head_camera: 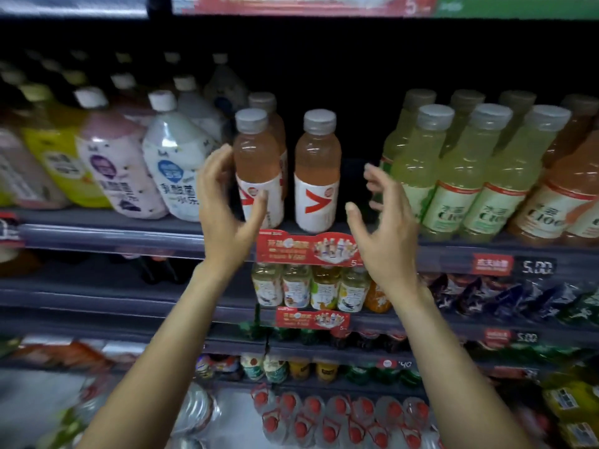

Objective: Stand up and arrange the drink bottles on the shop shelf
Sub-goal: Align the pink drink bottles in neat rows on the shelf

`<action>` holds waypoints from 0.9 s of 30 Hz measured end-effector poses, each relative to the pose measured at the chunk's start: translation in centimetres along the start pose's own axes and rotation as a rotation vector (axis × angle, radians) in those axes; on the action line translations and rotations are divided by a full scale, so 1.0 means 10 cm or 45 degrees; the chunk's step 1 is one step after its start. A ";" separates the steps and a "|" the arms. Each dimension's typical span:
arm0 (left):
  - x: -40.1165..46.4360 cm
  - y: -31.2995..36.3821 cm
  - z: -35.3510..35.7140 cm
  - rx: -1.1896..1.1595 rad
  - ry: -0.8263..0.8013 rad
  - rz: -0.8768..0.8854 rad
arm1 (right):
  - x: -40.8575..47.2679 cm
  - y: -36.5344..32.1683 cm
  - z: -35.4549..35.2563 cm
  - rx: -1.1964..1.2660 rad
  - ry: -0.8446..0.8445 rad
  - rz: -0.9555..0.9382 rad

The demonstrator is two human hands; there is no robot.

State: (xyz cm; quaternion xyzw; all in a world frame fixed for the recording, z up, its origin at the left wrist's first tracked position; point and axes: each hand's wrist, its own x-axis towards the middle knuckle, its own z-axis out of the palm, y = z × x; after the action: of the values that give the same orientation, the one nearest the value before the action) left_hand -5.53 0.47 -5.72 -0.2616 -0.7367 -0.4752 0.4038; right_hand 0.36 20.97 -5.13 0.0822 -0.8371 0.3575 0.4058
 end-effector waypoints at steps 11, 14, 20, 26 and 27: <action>0.32 -0.30 0.05 0.019 -0.259 -0.447 | 0.20 -0.16 0.53 0.195 -0.014 0.116; 0.40 -0.42 0.08 -0.176 -0.255 -0.558 | 0.24 -0.19 0.61 0.239 -0.011 0.190; 0.46 -0.62 0.15 -0.497 -0.403 -0.489 | 0.28 -0.23 0.78 0.264 0.080 0.283; 0.48 -0.70 0.19 -0.631 -0.411 -0.409 | 0.30 -0.26 0.84 0.251 0.124 0.344; 0.49 -0.70 0.19 -0.634 -0.410 -0.399 | 0.30 -0.26 0.84 0.251 0.122 0.354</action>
State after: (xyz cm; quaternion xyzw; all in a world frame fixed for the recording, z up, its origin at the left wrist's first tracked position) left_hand -14.26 -0.66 -5.43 -0.3075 -0.6836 -0.6494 0.1282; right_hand -5.73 13.92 -4.96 -0.0120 -0.7810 0.4940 0.3820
